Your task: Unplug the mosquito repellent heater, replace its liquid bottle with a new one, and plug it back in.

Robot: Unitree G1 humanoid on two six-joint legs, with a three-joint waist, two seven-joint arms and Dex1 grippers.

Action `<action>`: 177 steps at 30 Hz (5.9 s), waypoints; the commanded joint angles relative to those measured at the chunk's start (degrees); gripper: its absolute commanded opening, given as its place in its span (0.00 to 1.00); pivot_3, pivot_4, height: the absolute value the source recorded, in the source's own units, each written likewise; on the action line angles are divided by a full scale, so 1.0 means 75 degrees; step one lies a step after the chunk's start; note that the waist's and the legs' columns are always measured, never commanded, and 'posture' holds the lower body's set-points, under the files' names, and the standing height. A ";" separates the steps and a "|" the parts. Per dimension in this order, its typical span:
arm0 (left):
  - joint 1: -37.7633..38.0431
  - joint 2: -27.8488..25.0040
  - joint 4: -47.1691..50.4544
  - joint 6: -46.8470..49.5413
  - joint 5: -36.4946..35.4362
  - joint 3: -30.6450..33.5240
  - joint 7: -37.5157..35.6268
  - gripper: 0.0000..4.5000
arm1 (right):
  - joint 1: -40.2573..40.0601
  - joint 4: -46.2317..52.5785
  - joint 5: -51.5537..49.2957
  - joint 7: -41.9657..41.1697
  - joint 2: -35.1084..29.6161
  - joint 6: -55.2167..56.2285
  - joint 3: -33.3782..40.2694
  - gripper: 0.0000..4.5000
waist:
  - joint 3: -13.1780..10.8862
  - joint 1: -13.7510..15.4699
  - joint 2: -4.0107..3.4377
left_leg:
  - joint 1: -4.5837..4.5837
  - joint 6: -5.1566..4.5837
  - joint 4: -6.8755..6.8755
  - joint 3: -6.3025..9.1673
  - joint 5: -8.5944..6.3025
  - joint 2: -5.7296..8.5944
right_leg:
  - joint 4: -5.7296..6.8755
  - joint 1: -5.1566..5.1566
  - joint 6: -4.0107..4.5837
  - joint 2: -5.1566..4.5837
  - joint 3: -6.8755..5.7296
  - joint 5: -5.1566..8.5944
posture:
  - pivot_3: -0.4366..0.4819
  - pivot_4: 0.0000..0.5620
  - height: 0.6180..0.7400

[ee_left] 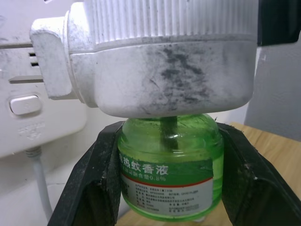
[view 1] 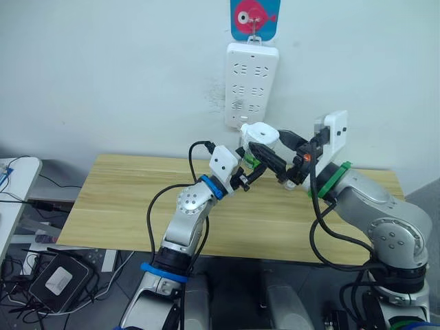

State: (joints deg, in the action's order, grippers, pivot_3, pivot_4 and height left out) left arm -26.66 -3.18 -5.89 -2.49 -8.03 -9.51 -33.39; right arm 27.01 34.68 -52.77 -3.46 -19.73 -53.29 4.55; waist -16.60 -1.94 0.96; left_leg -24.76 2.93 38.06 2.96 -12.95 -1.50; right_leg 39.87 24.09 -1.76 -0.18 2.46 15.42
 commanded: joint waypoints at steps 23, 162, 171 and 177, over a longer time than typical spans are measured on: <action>0.0338 0.0001 0.1299 0.0975 -0.0664 -0.0491 -0.0451 0.51 | -0.0243 -0.0397 0.0489 -0.1051 -0.0042 0.0695 0.0081 0.67 | 0.0006 0.0002 0.0000 | 0.0000 0.0000 -0.0002 0.0001 0.0000 0.0000 | -0.0002 0.0000 0.0000 0.0005 0.0000 0.0000 | 0.44 0.41 1.00; -0.5003 -0.1620 -0.4782 0.1591 -0.1221 0.1613 -0.4532 0.29 | 0.0390 -0.0186 0.2046 -0.0493 0.0458 0.0184 0.0315 0.67 | 0.0008 -0.0058 0.0004 | -0.0012 0.0002 -0.0015 0.0000 0.0001 0.0012 | -0.0003 0.0022 0.0000 0.0015 -0.0006 0.0001 | 0.42 0.39 1.00; -0.4974 -0.1648 -0.4750 0.1584 -0.1212 0.1620 -0.4486 0.29 | 0.0188 -0.0175 0.2086 -0.0497 0.0386 0.0120 0.0283 0.67 | 0.0008 -0.0053 0.0004 | -0.0012 0.0001 -0.0015 0.0001 0.0001 0.0012 | -0.0003 0.0021 -0.0001 0.0015 -0.0007 0.0000 | 0.43 0.39 1.00; -0.4946 -0.1676 -0.4764 0.1546 -0.1203 0.1631 -0.4458 0.29 | 0.0029 0.0046 0.1754 -0.0514 0.0391 0.0043 0.0609 0.67 | 0.0007 -0.0047 0.0004 | -0.0013 0.0001 -0.0015 0.0000 0.0001 0.0013 | -0.0003 0.0021 -0.0001 0.0014 -0.0005 0.0000 | 0.43 0.41 1.00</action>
State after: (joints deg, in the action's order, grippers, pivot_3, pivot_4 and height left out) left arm -63.57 -15.86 -44.77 9.95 -16.51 2.91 -66.19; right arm 26.75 31.76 -37.67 -7.27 -16.84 -53.40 7.34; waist -16.54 -2.29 0.99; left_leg -24.86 2.94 37.94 2.97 -12.94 -1.40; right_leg 39.85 24.25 -1.77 -0.07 2.41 15.42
